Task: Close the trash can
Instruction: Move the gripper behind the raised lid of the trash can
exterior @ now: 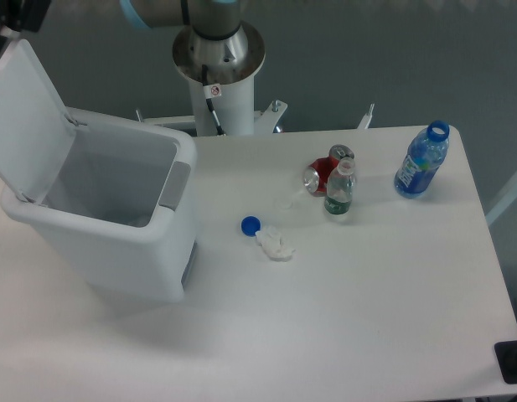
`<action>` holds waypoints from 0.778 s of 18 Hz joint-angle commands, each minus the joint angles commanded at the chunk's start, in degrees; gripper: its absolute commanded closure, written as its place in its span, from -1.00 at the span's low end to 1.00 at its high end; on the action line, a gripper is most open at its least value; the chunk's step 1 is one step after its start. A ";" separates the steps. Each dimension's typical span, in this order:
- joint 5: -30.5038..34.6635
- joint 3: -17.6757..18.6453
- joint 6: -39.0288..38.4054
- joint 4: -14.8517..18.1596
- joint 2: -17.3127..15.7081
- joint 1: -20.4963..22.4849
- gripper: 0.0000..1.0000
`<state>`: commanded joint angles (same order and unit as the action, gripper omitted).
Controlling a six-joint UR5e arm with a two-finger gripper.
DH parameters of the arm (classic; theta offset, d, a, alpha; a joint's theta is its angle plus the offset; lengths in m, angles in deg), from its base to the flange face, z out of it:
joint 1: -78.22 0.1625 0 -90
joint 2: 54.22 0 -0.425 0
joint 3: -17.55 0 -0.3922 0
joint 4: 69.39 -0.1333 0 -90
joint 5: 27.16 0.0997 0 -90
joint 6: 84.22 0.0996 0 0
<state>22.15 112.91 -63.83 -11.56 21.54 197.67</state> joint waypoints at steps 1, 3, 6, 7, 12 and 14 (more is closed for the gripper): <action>0.00 0.09 0.00 0.09 0.00 -0.44 -1.00; -0.09 0.35 0.00 0.09 0.17 -1.05 -1.00; -1.32 0.61 -0.09 0.18 0.79 -2.11 -1.00; -1.32 0.79 -0.09 0.18 0.79 -2.29 -1.00; -1.32 1.58 -0.18 0.18 0.97 -3.43 -1.00; -1.32 1.93 -0.09 0.18 1.14 -3.96 -1.00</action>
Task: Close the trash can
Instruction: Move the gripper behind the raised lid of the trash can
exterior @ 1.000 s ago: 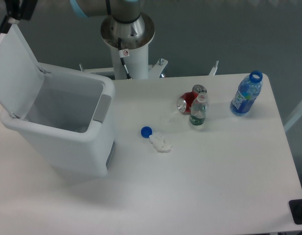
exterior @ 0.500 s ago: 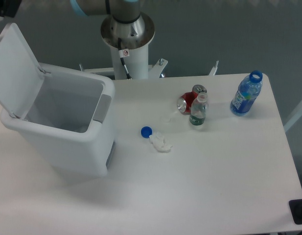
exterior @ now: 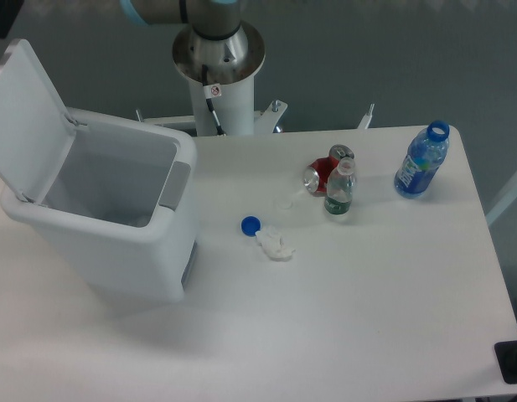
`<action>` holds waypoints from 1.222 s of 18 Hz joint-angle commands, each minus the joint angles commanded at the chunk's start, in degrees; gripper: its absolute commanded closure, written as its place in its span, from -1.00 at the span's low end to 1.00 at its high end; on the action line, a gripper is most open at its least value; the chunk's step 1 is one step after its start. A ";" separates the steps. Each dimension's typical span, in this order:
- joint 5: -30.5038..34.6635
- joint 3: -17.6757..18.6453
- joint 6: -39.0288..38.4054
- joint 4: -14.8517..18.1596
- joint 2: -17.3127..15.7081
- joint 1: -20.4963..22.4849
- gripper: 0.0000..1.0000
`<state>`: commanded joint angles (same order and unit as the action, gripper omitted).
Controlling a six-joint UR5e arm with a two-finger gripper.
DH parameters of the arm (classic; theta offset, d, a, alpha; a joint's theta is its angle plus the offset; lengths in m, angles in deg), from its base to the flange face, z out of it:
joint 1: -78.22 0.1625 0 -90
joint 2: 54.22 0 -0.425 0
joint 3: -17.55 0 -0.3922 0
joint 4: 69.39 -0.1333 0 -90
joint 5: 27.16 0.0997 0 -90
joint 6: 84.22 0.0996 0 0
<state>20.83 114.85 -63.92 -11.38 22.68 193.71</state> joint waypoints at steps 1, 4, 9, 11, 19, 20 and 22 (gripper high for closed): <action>0.00 0.26 0.09 0.00 0.35 -0.35 -1.00; 0.00 0.27 0.00 0.00 0.88 -1.14 -1.00; 0.00 0.35 0.09 0.09 1.76 -1.58 -1.00; 0.00 0.62 0.09 0.00 1.93 -1.93 -1.00; 0.18 0.70 0.09 0.18 2.64 -2.02 -1.00; 0.18 0.62 0.00 0.18 2.99 -2.02 -1.00; 0.35 0.70 0.09 0.26 3.25 -2.02 -1.00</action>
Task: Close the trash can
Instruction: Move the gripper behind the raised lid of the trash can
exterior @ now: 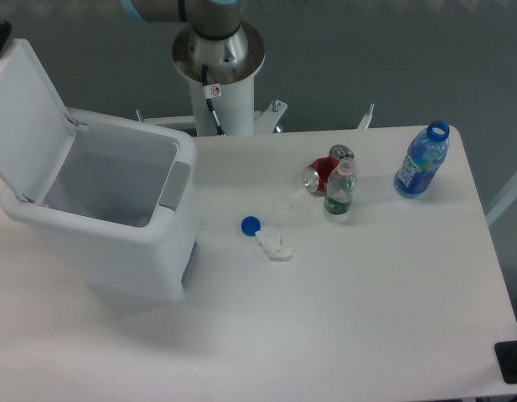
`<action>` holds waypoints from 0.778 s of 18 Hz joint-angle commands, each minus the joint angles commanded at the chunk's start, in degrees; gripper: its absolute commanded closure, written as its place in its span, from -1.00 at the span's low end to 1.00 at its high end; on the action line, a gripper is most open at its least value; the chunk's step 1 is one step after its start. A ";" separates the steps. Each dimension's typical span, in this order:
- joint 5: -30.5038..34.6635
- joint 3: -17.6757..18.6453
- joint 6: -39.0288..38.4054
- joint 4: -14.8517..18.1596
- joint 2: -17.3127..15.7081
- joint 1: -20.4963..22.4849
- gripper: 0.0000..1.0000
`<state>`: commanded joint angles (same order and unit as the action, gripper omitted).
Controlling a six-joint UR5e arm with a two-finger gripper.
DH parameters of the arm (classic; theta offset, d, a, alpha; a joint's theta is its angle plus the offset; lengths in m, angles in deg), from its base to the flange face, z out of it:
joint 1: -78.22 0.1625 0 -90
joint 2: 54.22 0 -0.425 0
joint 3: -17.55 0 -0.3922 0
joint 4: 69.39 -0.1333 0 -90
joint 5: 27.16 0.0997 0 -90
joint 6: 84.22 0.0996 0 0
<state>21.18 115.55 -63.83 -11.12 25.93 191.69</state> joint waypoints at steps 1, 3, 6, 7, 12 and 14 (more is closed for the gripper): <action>0.09 0.00 0.00 0.00 0.00 0.00 -1.00; 0.35 -0.26 0.00 0.00 0.00 0.09 -1.00; 1.31 -0.17 0.09 0.09 -0.09 0.09 -1.00; 2.02 -0.09 0.09 0.09 0.00 0.09 -1.00; 3.43 -0.09 0.35 0.00 0.61 0.17 -1.00; 3.69 -0.09 0.44 0.09 0.53 0.26 -1.00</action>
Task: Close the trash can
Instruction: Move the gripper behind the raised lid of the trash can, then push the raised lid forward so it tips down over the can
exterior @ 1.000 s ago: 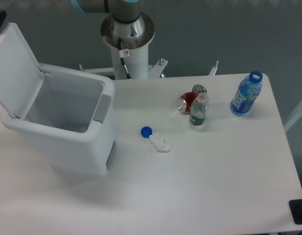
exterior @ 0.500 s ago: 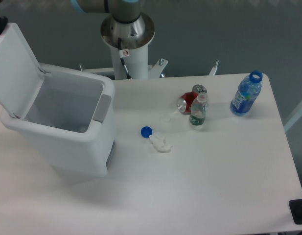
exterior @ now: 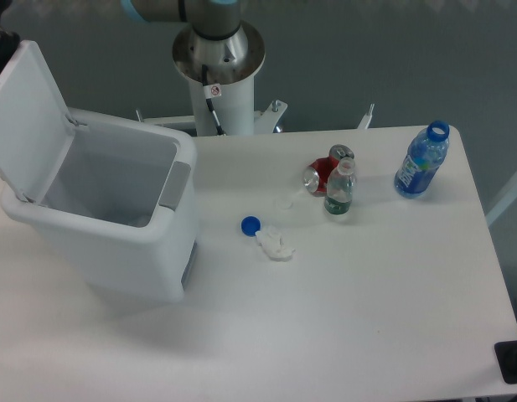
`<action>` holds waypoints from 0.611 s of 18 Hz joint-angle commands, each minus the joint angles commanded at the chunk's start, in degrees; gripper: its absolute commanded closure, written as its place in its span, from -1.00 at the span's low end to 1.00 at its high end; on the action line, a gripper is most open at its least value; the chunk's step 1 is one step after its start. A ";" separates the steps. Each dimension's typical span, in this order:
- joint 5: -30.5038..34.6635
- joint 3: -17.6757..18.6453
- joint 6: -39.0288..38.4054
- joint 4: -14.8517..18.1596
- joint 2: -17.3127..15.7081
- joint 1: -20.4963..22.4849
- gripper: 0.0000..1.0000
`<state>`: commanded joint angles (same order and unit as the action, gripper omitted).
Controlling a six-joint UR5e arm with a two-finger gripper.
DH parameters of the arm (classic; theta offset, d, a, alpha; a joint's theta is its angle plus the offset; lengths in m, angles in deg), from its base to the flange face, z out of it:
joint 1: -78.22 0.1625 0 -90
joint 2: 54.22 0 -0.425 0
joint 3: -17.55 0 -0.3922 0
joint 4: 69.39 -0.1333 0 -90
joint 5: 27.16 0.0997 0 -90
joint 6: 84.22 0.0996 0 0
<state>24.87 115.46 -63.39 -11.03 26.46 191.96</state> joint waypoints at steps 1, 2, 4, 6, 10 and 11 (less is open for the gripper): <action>0.00 0.00 0.00 0.00 -0.09 0.09 -1.00; 0.17 -0.09 0.00 0.00 -0.09 0.17 -1.00; 2.88 -0.09 0.00 0.00 -0.09 0.26 -1.00; 5.79 0.09 0.00 0.00 -0.26 0.26 -1.00; 6.59 0.35 0.00 0.00 -0.53 1.49 -1.00; 6.68 0.26 0.00 0.00 -0.53 1.76 -1.00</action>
<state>31.55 115.73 -63.39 -11.03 25.94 193.71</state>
